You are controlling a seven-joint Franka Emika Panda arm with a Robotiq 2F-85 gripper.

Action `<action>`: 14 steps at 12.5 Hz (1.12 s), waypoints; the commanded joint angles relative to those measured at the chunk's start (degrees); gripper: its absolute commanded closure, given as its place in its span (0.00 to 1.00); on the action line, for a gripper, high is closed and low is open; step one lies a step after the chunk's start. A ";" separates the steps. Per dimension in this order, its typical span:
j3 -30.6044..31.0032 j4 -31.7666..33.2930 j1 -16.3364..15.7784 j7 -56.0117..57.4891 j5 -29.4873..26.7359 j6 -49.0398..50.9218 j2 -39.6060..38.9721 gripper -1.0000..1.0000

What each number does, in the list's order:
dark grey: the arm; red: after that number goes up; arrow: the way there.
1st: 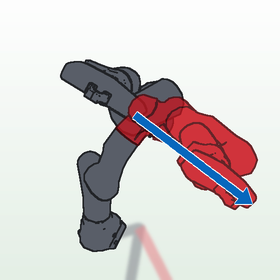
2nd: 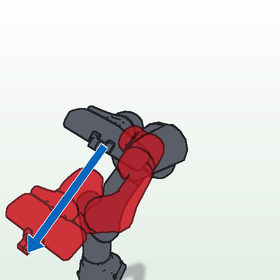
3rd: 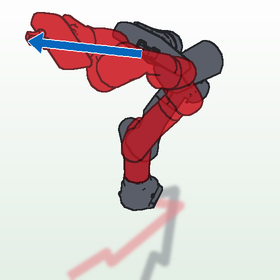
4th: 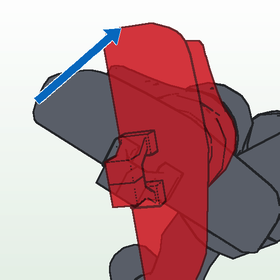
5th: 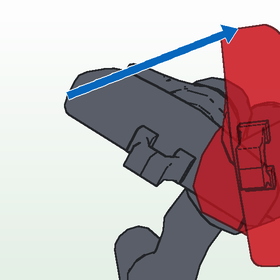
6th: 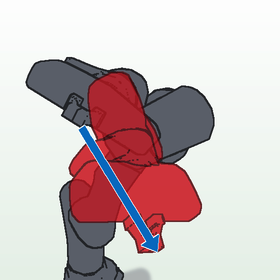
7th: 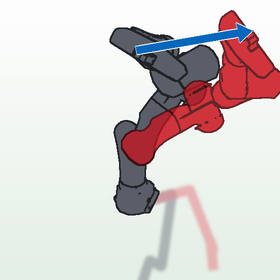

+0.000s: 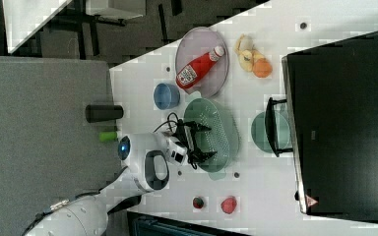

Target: Drag strainer right to left.

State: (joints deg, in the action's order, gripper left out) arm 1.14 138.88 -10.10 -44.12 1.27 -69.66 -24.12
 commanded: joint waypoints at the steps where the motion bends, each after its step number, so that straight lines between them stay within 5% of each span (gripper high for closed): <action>1: -0.02 -1.35 -2.81 -7.37 -0.93 3.38 1.53 0.00; 14: 3.35 -8.33 -12.55 -27.46 -1.96 10.08 0.66 0.00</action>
State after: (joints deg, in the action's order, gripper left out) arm 3.18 133.73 -22.59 -66.81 -0.78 -60.09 -23.79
